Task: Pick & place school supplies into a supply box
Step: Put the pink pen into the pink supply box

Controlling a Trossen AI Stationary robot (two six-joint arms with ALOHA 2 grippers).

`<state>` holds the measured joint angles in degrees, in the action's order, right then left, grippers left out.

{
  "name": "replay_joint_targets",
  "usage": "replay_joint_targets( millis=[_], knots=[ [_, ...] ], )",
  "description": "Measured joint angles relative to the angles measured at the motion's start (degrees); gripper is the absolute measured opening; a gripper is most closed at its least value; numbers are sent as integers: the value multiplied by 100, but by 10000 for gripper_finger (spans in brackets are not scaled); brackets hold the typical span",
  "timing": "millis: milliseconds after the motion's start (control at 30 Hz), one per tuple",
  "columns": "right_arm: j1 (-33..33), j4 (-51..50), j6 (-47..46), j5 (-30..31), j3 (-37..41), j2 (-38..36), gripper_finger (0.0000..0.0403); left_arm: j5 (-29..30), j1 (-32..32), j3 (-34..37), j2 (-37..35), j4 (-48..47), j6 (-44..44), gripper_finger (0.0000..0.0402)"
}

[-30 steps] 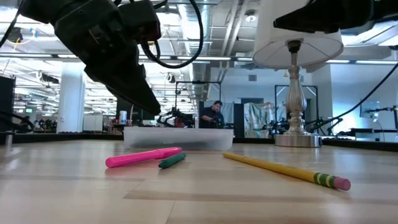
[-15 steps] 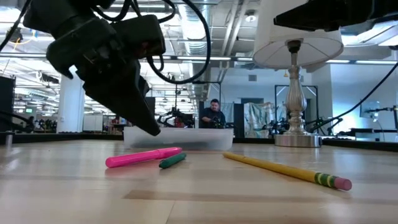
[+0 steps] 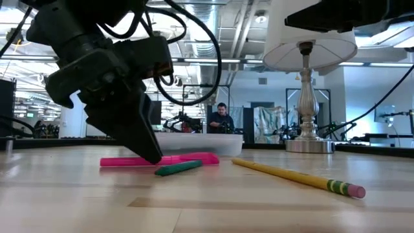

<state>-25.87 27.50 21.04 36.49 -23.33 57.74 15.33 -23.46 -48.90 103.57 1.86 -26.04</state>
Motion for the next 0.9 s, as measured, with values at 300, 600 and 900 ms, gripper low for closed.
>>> replay_joint_targets(
  millis=[300,600,900],
  knots=[
    [0,-18,-8,-20,-2,0,121,263,25,-22,-17,-620,340,112],
    [0,-32,-15,-41,-2,0,121,377,85,4,3,-193,1046,112],
    [0,-82,-95,-46,-2,0,121,247,424,0,130,64,1159,112]
  ],
)
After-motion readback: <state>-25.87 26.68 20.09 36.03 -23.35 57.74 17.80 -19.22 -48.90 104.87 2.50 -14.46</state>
